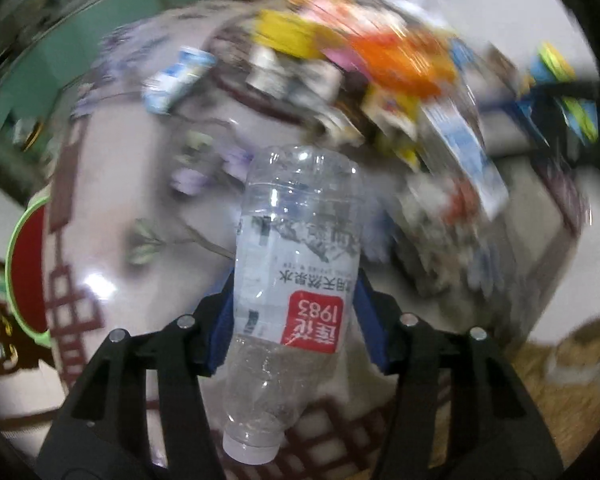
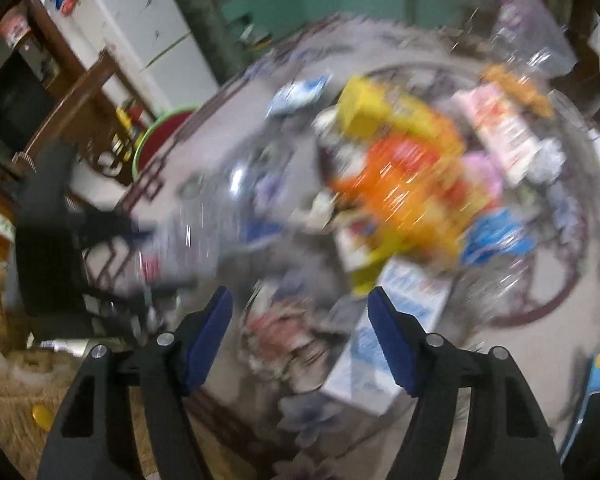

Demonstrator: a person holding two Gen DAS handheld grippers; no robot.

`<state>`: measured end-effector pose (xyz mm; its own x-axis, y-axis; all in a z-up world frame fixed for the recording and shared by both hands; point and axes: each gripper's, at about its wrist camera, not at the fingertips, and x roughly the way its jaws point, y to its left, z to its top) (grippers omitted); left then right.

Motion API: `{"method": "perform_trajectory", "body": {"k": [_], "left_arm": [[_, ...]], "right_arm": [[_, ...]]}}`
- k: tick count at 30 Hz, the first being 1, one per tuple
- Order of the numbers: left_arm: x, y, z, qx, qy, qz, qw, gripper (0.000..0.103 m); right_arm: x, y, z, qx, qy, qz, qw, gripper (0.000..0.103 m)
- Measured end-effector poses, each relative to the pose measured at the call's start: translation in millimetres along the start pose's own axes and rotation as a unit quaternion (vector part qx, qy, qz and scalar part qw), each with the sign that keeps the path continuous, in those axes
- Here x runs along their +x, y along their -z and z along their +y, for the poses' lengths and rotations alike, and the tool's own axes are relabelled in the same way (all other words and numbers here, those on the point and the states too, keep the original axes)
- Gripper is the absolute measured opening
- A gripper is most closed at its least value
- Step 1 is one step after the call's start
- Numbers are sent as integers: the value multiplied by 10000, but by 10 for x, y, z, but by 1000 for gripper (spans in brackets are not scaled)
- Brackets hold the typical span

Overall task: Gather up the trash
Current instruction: 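Grasp the clear plastic bottle with the left tool while the right tool grasps crumpled paper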

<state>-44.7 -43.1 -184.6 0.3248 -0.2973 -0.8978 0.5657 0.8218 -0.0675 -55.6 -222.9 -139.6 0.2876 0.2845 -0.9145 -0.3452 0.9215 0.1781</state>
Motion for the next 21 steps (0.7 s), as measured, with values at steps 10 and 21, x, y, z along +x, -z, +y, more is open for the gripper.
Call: {"method": "perform_trajectory", "body": {"k": [10, 21], "left_arm": [[-313, -291, 354, -705, -349, -530, 9955, 52], [-814, -335, 1174, -1601, -801, -1069, 9780, 52]], "right_arm": [[413, 62, 31, 151, -83, 635, 9978, 37], [7, -700, 395, 110, -169, -636, 9978, 34]]}}
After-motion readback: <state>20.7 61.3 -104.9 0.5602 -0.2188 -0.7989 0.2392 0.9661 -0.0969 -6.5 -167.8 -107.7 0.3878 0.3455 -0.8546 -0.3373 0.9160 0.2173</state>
